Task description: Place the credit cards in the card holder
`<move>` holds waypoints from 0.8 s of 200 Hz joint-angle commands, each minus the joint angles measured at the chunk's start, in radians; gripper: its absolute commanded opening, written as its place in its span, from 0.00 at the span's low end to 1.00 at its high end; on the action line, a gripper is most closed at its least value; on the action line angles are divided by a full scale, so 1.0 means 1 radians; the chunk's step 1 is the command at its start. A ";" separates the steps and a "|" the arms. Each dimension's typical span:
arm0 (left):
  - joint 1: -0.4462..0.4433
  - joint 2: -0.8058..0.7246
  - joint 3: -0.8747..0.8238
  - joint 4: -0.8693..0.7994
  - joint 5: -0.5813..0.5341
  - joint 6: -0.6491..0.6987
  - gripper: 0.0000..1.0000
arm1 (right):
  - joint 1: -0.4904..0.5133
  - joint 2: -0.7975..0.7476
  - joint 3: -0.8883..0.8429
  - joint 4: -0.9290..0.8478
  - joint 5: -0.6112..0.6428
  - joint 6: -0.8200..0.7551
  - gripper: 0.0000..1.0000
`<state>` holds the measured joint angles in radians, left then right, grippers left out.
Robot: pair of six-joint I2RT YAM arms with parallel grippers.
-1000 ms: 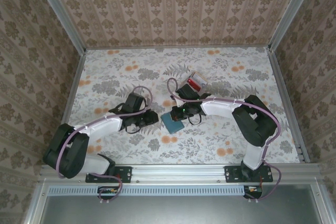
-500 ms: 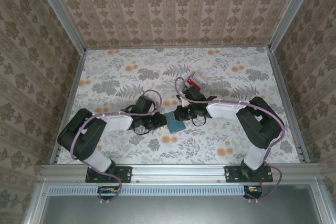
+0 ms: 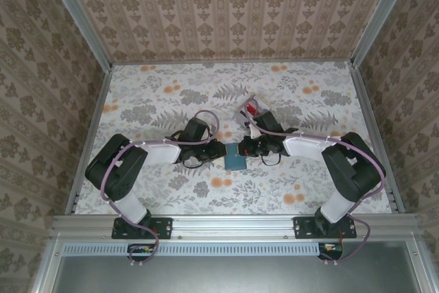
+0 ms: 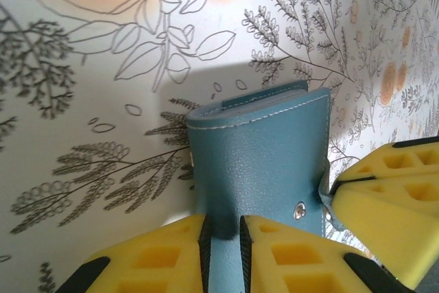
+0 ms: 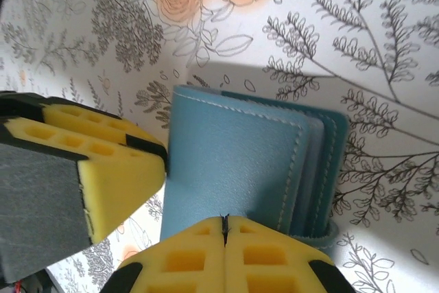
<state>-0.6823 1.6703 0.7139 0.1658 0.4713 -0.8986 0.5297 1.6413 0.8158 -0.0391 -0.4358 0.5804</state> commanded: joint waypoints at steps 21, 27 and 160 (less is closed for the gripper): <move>-0.031 0.047 0.024 0.019 -0.008 -0.006 0.22 | -0.024 -0.017 -0.014 0.060 -0.071 0.030 0.03; -0.035 0.052 0.026 0.024 -0.005 -0.009 0.22 | -0.025 -0.011 -0.012 0.069 -0.080 0.037 0.03; -0.045 0.088 0.068 0.001 -0.003 0.001 0.22 | -0.023 0.019 -0.014 -0.031 0.037 -0.074 0.03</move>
<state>-0.7189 1.7348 0.7532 0.1951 0.4717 -0.8989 0.5064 1.6691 0.8047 -0.0025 -0.4404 0.5522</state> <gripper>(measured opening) 0.224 0.050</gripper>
